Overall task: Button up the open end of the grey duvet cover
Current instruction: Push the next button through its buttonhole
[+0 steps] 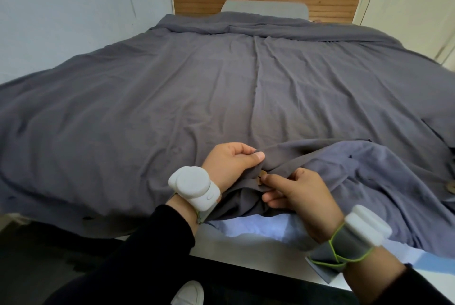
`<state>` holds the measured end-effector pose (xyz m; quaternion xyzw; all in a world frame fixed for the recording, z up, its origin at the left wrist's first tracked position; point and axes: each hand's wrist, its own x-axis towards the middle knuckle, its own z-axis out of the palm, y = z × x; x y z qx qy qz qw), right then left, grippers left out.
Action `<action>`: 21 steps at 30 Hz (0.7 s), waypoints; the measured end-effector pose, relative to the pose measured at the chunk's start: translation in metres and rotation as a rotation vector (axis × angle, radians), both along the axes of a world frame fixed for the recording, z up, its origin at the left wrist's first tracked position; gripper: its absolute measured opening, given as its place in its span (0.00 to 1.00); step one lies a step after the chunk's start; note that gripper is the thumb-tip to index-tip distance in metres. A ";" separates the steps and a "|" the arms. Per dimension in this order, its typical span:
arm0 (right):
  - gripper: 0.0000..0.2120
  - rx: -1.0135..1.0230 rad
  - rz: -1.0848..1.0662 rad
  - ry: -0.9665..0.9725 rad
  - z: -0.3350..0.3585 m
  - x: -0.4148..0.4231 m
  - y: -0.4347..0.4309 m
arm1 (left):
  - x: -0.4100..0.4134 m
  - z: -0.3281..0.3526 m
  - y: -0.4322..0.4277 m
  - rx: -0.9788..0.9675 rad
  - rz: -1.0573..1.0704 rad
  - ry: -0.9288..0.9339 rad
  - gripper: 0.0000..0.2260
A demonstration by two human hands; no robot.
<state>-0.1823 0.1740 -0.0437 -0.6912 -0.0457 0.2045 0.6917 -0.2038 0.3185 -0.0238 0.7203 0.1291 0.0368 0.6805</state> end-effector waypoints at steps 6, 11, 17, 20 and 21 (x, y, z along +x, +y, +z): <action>0.03 0.060 -0.022 0.002 -0.001 0.000 0.003 | 0.001 0.003 0.014 -0.160 0.064 0.077 0.10; 0.05 0.027 -0.016 -0.015 -0.007 0.001 0.005 | -0.006 -0.004 0.016 -0.104 0.068 0.086 0.04; 0.10 -0.078 0.024 -0.055 -0.015 -0.002 0.007 | -0.009 -0.010 0.019 -0.083 0.023 0.177 0.07; 0.10 -0.115 0.055 -0.048 -0.017 -0.003 0.008 | -0.011 -0.013 0.020 -0.001 0.011 0.211 0.07; 0.09 -0.114 0.065 -0.038 -0.017 -0.003 0.009 | -0.011 -0.013 0.020 0.033 0.016 0.208 0.07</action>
